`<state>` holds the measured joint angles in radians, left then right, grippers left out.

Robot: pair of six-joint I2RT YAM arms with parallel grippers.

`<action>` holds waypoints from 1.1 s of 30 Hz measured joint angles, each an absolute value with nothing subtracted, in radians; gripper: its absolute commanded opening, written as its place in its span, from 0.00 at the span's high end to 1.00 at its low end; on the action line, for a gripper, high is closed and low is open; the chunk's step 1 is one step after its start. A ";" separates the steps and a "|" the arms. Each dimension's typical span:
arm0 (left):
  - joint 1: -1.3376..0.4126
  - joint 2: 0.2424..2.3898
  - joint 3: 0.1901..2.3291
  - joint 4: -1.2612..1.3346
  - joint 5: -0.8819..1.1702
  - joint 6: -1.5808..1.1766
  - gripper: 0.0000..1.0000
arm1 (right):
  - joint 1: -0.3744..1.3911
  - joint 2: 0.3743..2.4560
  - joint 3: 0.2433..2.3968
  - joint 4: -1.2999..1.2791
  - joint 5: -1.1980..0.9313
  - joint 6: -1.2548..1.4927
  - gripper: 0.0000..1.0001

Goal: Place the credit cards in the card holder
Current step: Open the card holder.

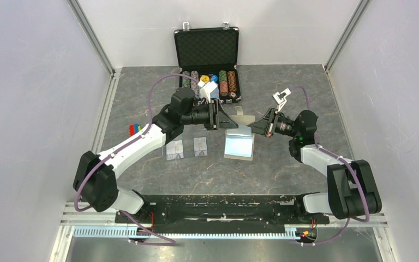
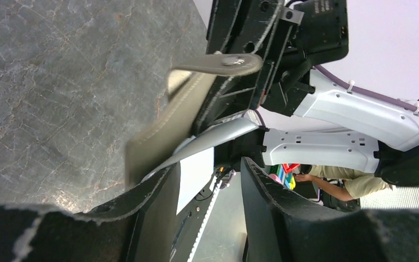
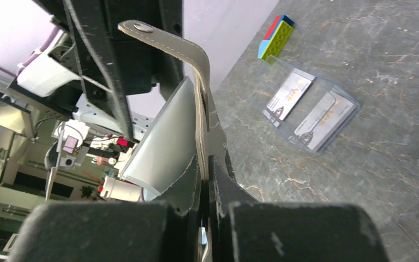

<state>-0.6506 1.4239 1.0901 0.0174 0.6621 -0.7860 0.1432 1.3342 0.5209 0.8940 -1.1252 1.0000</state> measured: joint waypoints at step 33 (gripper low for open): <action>-0.663 1.454 1.064 -0.039 0.610 -0.646 0.36 | 0.143 1.553 0.427 1.474 -1.137 1.761 1.00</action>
<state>-0.6628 1.4540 1.0637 -0.0395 0.6102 -0.6460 0.1432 1.5532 0.4274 1.4742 -1.1374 1.7611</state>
